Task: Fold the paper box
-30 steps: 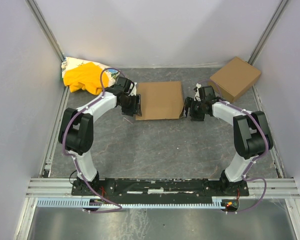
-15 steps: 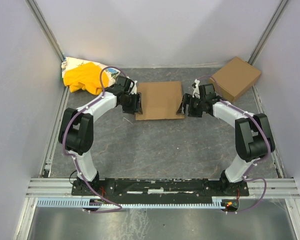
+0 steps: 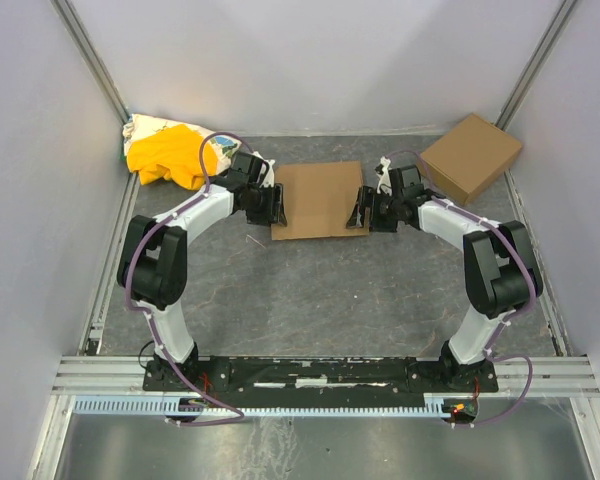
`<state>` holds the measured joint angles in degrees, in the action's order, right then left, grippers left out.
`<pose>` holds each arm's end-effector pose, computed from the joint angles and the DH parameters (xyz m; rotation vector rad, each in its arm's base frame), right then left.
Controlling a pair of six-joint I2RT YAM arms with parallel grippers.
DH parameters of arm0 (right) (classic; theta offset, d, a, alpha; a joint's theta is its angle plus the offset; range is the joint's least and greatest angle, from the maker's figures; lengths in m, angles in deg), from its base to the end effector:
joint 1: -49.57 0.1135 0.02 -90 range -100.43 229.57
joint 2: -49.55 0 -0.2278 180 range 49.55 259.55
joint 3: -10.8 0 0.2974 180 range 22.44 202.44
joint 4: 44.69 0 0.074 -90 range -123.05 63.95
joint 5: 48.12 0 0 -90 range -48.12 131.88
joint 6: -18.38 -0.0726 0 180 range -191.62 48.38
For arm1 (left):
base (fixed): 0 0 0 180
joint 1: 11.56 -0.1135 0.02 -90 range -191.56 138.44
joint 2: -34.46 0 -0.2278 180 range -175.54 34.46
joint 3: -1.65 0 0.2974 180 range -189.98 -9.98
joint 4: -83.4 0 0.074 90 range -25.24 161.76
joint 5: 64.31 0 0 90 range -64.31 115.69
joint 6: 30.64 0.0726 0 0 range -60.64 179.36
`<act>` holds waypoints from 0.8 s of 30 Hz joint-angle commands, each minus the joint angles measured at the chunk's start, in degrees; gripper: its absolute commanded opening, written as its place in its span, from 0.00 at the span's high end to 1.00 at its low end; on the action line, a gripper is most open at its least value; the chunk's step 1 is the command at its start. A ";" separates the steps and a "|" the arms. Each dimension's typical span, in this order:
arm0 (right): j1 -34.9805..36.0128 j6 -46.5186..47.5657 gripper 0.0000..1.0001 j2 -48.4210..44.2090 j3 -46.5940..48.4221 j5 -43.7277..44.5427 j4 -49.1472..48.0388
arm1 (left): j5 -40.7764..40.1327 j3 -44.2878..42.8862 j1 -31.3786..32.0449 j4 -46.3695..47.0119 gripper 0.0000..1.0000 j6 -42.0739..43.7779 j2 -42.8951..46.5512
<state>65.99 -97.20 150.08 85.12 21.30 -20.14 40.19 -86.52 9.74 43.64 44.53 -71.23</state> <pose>0.3940 0.1427 0.0962 0.0387 2.5308 0.7508 0.4063 -0.1779 0.1219 0.2457 2.6116 -0.5557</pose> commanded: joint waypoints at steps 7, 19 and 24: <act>1.12 0.05 0.19 -1.34 2.78 -2.37 0.42 | 1.40 -0.72 0.64 -0.36 0.44 0.41 0.70; 1.34 -3.45 0.21 -4.51 1.81 -8.60 2.27 | -0.21 -1.07 3.25 -4.18 0.43 1.42 4.43; 1.33 -3.54 0.21 -4.60 2.23 -8.12 3.97 | -1.01 -0.98 3.30 -4.16 0.43 1.53 5.46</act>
<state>66.54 -99.41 147.74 85.36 16.84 -15.46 37.22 -86.52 11.82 38.44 44.55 -69.11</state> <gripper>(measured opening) 0.790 0.568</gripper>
